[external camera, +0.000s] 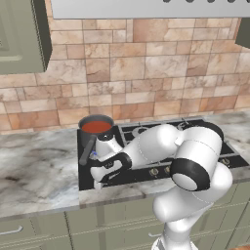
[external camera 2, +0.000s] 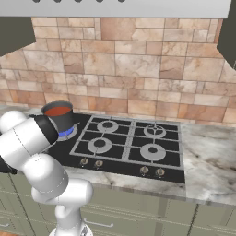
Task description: Wait until the marinara sauce is simmered to a deep red color and then turn off the stove.
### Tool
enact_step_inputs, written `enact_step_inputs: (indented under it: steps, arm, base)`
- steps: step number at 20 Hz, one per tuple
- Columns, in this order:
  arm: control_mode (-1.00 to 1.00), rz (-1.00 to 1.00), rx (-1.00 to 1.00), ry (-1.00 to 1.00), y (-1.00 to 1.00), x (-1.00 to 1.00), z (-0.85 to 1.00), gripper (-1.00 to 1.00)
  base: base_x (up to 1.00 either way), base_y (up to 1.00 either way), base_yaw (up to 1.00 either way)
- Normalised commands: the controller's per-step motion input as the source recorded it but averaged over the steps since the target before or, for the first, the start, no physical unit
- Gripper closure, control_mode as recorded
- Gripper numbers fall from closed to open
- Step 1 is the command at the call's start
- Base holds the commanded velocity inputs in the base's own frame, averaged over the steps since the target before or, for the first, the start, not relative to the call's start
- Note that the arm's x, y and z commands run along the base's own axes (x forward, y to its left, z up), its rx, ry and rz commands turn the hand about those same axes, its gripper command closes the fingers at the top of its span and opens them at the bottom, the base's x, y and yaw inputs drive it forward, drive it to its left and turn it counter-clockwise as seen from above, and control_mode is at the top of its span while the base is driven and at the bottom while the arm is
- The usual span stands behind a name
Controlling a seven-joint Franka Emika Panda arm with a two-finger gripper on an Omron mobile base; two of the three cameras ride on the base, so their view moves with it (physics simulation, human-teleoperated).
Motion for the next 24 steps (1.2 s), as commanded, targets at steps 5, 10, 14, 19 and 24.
enact_step_inputs:
  steps: [5, 10, 14, 19, 24]
  arm:
    - [-1.0, 0.0, 0.0, 0.0, 0.0, 0.0, 0.0, 1.0]
    - [-1.0, 0.0, 0.0, 0.0, 0.0, 0.0, 0.0, 1.0]
    - [-1.0, 0.0, 0.0, 0.0, 0.0, 0.0, 0.0, 1.0]
    - [-1.0, 0.0, 0.0, 0.0, 0.0, 0.0, 0.0, 1.0]
    - [-1.0, 0.0, 0.0, 0.0, 0.0, 0.0, 0.0, 1.0]
  base:
    - [0.0, 0.0, 0.0]
    - [0.0, 0.0, 0.0]
    - [0.0, 0.0, 0.0]
    - [0.0, 0.0, 0.0]
    - [0.0, 0.0, 0.0]
